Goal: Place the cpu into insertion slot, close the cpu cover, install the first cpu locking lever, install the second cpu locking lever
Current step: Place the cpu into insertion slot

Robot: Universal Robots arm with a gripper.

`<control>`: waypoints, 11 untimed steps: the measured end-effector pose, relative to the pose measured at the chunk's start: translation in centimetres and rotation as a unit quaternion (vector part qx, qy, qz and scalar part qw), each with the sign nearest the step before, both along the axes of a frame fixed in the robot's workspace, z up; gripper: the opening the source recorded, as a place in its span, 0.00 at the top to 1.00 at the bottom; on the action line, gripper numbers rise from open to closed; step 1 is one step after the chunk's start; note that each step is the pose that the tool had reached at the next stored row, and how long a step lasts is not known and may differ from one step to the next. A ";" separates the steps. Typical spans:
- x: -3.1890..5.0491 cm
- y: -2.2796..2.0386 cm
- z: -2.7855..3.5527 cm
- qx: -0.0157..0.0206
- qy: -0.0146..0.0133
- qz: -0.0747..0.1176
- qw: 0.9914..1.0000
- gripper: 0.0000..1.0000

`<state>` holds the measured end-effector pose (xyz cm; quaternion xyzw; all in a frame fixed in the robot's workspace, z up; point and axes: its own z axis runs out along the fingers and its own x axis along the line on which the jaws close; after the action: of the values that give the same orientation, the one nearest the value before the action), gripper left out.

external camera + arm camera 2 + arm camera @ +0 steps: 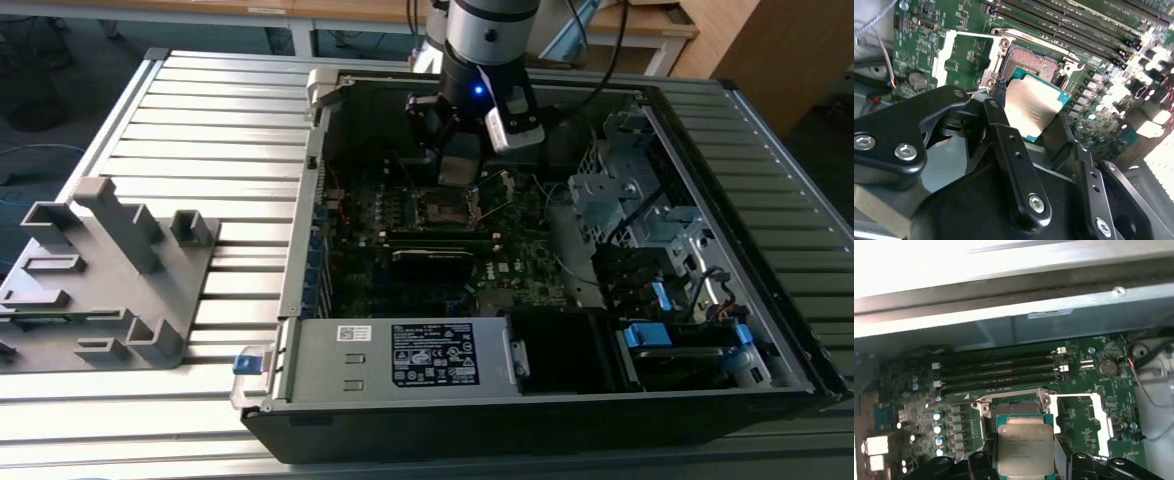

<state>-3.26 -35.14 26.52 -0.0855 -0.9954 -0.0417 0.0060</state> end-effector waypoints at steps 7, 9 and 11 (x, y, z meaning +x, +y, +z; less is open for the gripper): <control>0.00 0.00 0.00 0.000 0.000 -0.007 1.000 0.46; 0.00 0.00 0.00 0.000 0.000 -0.007 1.000 0.46; 0.00 0.00 0.00 0.000 0.000 -0.007 1.000 0.46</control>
<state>-3.26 -35.14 26.52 -0.0924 -0.9948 -0.0418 0.0057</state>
